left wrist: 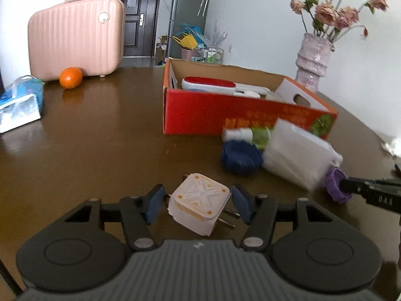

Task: Organize rigid objects
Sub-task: 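Grasp the white plug adapter with the left tool, then grasp the purple ridged cap with the right tool while the left tool holds the adapter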

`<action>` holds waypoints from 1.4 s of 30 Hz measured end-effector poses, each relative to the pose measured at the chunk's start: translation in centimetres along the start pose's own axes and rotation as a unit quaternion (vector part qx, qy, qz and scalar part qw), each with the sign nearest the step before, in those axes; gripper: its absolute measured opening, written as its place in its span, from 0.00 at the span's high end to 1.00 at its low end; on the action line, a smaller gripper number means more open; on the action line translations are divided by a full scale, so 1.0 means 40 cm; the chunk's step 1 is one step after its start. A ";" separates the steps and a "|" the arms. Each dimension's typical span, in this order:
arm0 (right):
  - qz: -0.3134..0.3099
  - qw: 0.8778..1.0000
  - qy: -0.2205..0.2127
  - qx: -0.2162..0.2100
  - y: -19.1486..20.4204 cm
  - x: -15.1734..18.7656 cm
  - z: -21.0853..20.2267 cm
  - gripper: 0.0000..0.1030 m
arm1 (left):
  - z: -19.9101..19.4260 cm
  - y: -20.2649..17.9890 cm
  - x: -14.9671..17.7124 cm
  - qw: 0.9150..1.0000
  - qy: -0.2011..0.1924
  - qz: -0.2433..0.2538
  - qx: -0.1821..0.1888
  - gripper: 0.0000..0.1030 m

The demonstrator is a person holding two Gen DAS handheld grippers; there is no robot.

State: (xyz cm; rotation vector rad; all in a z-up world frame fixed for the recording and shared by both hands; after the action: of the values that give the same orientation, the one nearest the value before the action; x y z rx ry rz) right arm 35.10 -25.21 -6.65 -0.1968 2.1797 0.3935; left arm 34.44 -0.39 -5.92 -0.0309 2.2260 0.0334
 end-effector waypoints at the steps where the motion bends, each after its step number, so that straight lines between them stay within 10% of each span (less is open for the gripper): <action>1: -0.001 1.000 0.000 -0.004 0.008 0.009 -0.012 0.87 | -0.014 -0.002 0.010 1.000 -0.002 0.003 0.001 0.41; 9: -0.015 1.000 -0.004 -0.023 0.075 0.057 -0.101 0.82 | -0.118 -0.074 0.071 0.998 0.009 0.036 0.057 0.27; 14: -0.021 0.999 -0.018 -0.029 0.084 0.067 -0.151 0.58 | -0.173 -0.116 0.098 0.990 0.009 0.055 0.127 0.25; 21: -0.037 0.999 -0.004 -0.026 0.103 0.083 -0.133 0.51 | -0.140 -0.100 0.098 0.991 -0.028 0.110 0.077 0.20; 27: -0.047 0.999 -0.001 -0.018 0.115 0.077 -0.097 0.34 | -0.083 -0.083 0.087 0.992 -0.021 0.084 0.090 0.30; 29: -0.047 0.999 0.000 -0.014 0.111 0.073 -0.084 0.34 | -0.062 -0.080 0.080 0.996 -0.016 0.055 0.072 0.45; 42: -0.034 0.999 0.000 -0.014 0.109 0.052 -0.039 0.50 | -0.053 -0.080 0.092 0.998 0.001 0.059 0.037 0.61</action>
State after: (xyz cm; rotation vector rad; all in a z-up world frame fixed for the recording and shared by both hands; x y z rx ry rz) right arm 31.47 -21.67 -6.57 -0.2862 2.1611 0.3860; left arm 30.63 -3.70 -7.60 0.1422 2.2273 0.0161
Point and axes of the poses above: each gripper's, at about its wrist camera, not at the fingertips, and z roughly the way its jaws point, y to its left, x to its underside, the point moved 6 cm from there along z, roughly the way its jaws point, and after that the axes turned 11 degrees about -x, right-handed, at the moved point
